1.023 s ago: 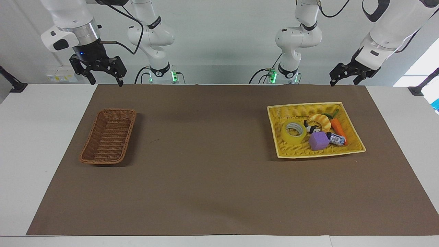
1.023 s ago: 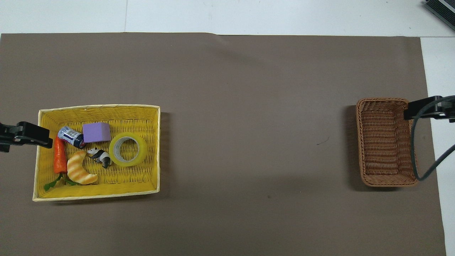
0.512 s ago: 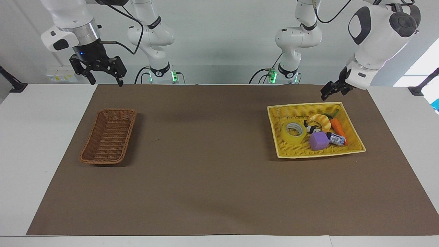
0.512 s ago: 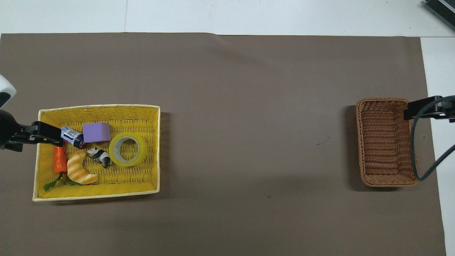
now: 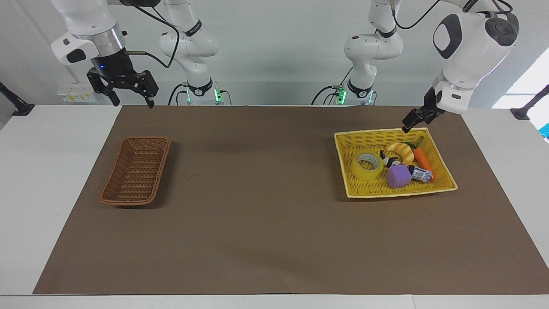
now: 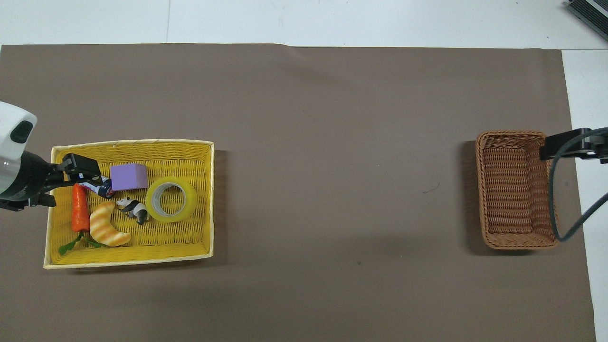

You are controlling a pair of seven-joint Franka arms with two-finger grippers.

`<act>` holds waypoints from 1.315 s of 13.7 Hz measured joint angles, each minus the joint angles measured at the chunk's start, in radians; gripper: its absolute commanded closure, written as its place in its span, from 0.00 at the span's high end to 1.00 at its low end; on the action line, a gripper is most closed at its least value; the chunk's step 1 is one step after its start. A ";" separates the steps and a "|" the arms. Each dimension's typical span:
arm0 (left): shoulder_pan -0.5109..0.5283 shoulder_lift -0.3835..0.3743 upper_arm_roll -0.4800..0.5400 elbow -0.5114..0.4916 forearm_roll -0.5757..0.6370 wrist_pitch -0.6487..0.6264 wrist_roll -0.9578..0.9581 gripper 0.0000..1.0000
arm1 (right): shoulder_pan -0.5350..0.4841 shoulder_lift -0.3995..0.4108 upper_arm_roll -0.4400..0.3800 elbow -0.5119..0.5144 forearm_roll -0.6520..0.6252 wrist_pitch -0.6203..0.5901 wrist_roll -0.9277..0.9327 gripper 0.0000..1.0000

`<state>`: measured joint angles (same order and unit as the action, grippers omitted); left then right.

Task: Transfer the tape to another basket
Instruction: 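Reach the left gripper over the yellow basket toward the tape roll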

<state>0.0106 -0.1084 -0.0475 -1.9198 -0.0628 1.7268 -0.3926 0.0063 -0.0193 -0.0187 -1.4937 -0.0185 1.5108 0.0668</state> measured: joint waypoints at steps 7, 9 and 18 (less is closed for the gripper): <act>-0.014 0.008 -0.013 -0.167 -0.037 0.184 -0.003 1.00 | 0.000 0.000 0.000 0.000 0.000 0.000 0.000 1.00; -0.029 0.011 -0.013 -0.200 -0.038 0.206 -0.005 1.00 | 0.000 0.000 0.000 0.000 0.000 0.000 0.000 1.00; -0.088 0.121 -0.015 -0.346 -0.038 0.453 -0.104 0.99 | 0.000 0.000 0.000 0.000 0.000 0.000 0.000 1.00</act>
<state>-0.0773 0.0129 -0.0624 -2.2659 -0.1012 2.1803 -0.4971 0.0063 -0.0193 -0.0187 -1.4937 -0.0185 1.5108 0.0668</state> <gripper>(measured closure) 0.000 0.000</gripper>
